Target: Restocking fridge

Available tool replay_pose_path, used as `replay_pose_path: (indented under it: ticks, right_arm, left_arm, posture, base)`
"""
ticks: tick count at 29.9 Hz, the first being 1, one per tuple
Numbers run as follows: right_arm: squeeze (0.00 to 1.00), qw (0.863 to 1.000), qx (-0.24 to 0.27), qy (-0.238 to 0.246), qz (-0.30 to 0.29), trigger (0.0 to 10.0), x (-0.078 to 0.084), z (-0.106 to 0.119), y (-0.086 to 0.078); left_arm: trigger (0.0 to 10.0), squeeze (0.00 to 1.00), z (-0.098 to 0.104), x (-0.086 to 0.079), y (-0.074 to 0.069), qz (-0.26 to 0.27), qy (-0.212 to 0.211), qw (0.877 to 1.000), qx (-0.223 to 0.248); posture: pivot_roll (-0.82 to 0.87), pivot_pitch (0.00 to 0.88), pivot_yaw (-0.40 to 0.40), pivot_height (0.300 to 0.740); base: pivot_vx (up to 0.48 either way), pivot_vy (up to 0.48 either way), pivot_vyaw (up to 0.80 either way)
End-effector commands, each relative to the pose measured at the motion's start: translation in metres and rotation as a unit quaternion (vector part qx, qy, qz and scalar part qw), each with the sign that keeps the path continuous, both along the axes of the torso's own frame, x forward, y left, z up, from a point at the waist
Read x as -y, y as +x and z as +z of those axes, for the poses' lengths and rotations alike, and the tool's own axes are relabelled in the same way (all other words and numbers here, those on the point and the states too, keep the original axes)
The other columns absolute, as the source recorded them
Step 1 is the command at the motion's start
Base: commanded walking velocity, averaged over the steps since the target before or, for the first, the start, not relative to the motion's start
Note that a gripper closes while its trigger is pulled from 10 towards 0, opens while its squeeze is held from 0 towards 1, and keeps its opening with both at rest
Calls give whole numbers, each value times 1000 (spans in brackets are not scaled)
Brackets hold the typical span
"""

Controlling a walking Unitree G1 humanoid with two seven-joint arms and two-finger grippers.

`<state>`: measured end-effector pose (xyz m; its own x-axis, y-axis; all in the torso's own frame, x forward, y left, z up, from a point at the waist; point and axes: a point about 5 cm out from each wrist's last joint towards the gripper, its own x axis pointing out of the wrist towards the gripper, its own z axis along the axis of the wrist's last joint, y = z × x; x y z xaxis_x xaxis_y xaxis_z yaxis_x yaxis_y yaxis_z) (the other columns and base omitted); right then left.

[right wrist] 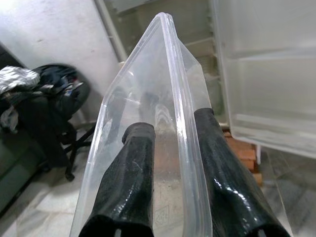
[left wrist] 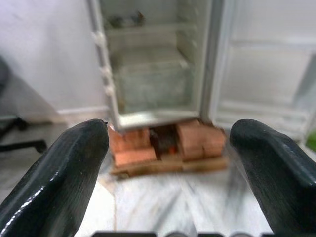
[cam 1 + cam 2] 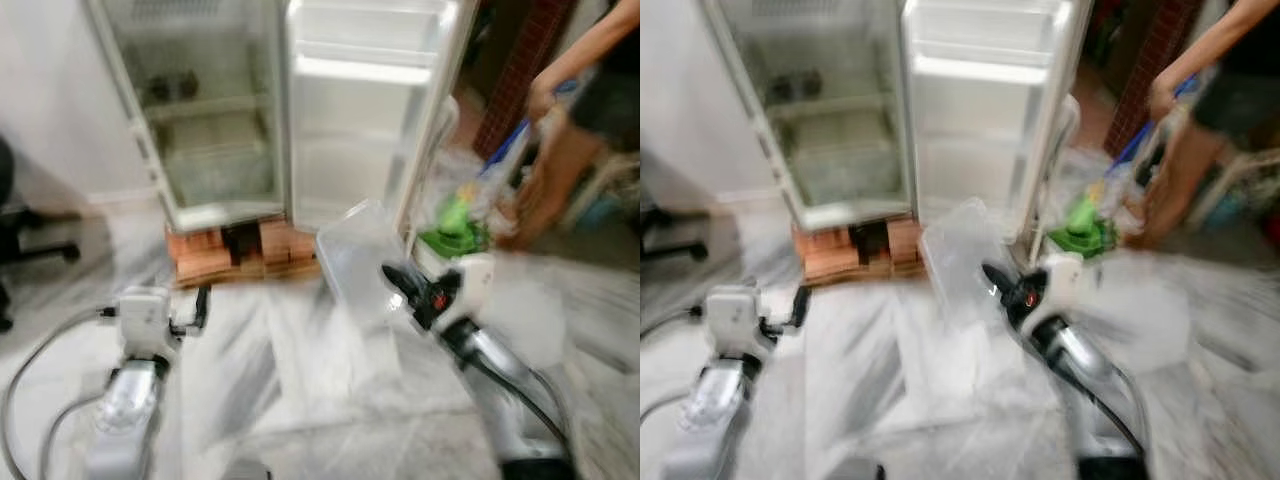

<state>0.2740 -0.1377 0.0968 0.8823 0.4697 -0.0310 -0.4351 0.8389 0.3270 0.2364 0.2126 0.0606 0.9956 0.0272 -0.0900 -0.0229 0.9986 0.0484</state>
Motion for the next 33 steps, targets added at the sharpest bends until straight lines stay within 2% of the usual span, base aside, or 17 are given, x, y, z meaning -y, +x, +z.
replay_pose_path:
  ticks: [1,6,16,23,28,33]
  right_arm:
    - [0,999,-17,-5,-33,10000,11,-5,2]
    - [0,999,-22,-6,-46,10000,14,-8,3]
    - [0,998,-30,-6,-46,10000,14,-13,-2]
    - [0,999,-26,5,-21,10000,6,-10,-1]
    - [0,999,-33,6,7,10000,3,-14,-6]
    - [0,999,-33,4,3,10000,3,-15,-8]
  left_arm:
    - [10000,0,4,5,1,-15,-7,1000,7]
    - [10000,0,2,2,1,-11,-9,1000,4]
    - [10000,0,-2,7,1,-19,-17,1000,-4]
    - [10000,0,-1,2,2,-12,-10,1000,-1]
    - [10000,0,-2,3,1,-7,-22,1000,-1]
    - [10000,0,-2,4,0,-7,-25,1000,0]
  posture:
    - [63,0,-50,740]
    - [59,0,-48,740]
    - [49,0,-47,740]
    - [57,0,-50,740]
    - [60,0,-51,740]
    - [58,0,-49,740]
  base:
    - [0,0,0]
    - [246,0,0]
    - [398,266,0]
    - [386,286,0]
    - [371,304,0]
    - [370,306,296]
